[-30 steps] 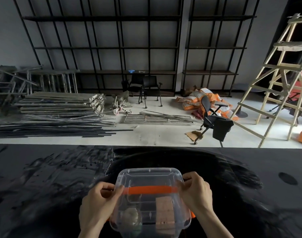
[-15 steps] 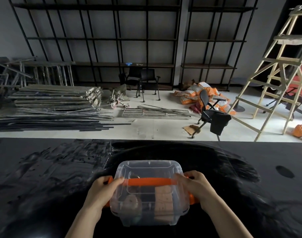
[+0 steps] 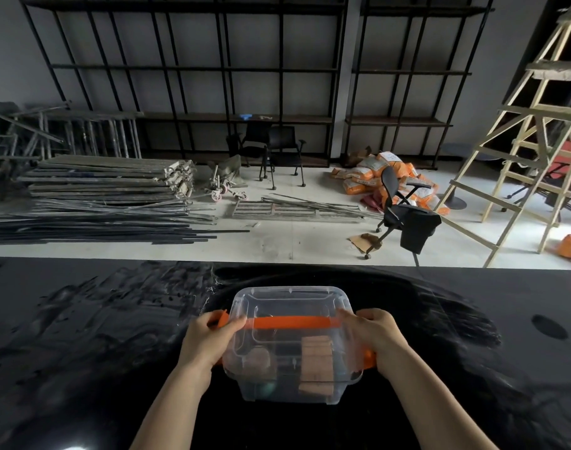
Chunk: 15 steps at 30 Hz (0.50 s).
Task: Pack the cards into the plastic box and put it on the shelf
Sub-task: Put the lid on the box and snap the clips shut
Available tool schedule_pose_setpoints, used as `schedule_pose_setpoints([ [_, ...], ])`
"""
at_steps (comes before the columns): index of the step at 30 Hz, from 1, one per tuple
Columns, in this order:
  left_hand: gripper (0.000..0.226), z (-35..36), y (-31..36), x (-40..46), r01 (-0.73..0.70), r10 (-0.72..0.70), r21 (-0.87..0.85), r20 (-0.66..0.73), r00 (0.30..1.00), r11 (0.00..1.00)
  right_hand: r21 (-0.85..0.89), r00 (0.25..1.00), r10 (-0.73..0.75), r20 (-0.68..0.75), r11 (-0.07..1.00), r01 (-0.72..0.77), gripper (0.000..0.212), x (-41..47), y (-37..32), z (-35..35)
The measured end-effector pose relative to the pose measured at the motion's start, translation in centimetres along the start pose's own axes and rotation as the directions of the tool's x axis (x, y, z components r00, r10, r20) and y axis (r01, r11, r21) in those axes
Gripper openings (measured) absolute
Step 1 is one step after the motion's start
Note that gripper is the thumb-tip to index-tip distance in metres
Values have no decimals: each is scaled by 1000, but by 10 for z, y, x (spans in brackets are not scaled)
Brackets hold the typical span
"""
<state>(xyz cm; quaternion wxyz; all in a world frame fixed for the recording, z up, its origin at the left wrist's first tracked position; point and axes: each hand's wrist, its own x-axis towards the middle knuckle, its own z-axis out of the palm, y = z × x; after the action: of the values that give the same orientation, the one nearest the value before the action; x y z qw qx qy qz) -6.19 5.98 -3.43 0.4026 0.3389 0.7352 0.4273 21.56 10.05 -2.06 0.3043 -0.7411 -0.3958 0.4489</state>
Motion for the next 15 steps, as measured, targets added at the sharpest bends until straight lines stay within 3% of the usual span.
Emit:
schedule_pose_setpoints([
  [7, 36, -7, -12, -14, -12, 11, 10, 45, 999, 1000, 46, 991, 86, 106, 995, -91, 84, -18, 20, -6],
  [11, 30, -10, -7, -15, 3, -3, 18, 24, 1000, 1000, 19, 987, 91, 131, 995, -94, 49, -22, 12, -5],
  [15, 31, 0, 6, -13, -56, 68, 143, -82, 994, 988, -34, 1000, 9, 6, 999, -8, 48, -20, 3, -4],
])
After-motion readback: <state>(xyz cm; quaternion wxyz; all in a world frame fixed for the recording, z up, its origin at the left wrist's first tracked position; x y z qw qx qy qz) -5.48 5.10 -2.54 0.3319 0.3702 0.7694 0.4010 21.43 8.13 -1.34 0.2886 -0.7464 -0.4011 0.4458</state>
